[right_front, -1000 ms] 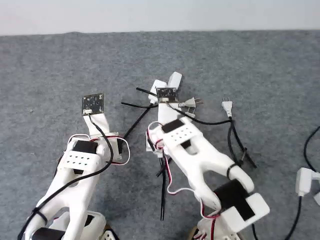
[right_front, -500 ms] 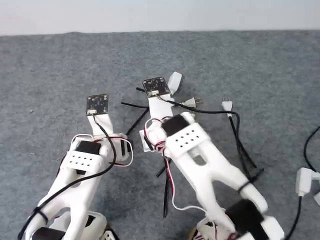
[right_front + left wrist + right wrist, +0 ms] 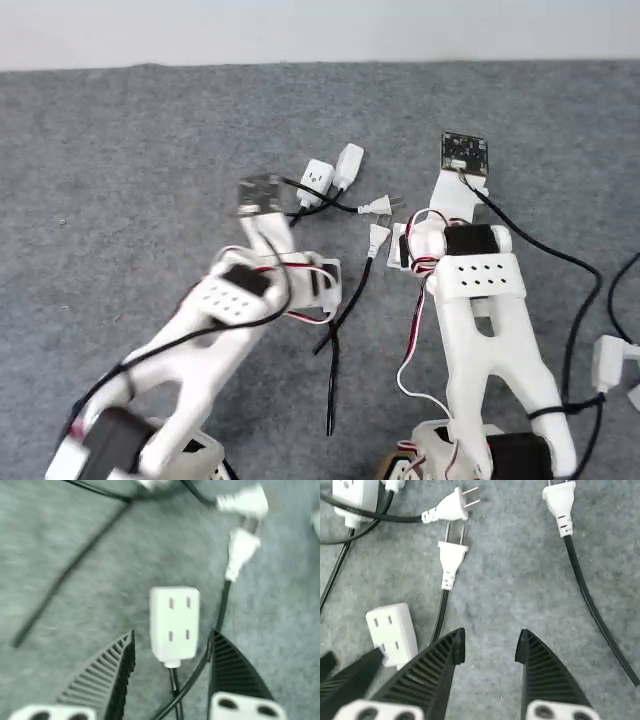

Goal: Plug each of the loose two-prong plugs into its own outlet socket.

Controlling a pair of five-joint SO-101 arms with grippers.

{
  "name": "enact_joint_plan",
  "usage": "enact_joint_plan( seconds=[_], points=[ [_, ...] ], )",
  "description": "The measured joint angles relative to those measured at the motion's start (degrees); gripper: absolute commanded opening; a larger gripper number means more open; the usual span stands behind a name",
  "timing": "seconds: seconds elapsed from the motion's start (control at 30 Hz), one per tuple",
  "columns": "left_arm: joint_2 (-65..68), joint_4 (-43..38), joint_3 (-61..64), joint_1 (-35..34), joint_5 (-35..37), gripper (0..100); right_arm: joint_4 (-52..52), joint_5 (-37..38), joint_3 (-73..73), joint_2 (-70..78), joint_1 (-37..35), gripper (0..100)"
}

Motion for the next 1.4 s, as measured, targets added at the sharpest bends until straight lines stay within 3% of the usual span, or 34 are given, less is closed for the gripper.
enact_joint_plan(
  seconds=[0.4,0.67,0.93,1.17,1.4],
  points=[
    [19.25,3.08,-16.0,2.02,4.66,21,-3.6,0.0,0.79,0.0,2.37,17.4],
    [19.52,5.89,-18.2,2.37,5.27,1,-3.6,0.0,0.79,0.0,2.37,17.5],
    [21.36,6.86,-20.75,1.93,1.41,3,-3.6,0.0,0.79,0.0,2.2,17.5],
    [21.8,11.6,-23.38,1.85,1.58,19,-3.6,0.09,0.79,0.0,2.2,17.5],
    [22.15,14.07,-23.38,2.02,7.38,23,-3.6,2.37,0.79,0.0,2.2,17.4]
  ],
)
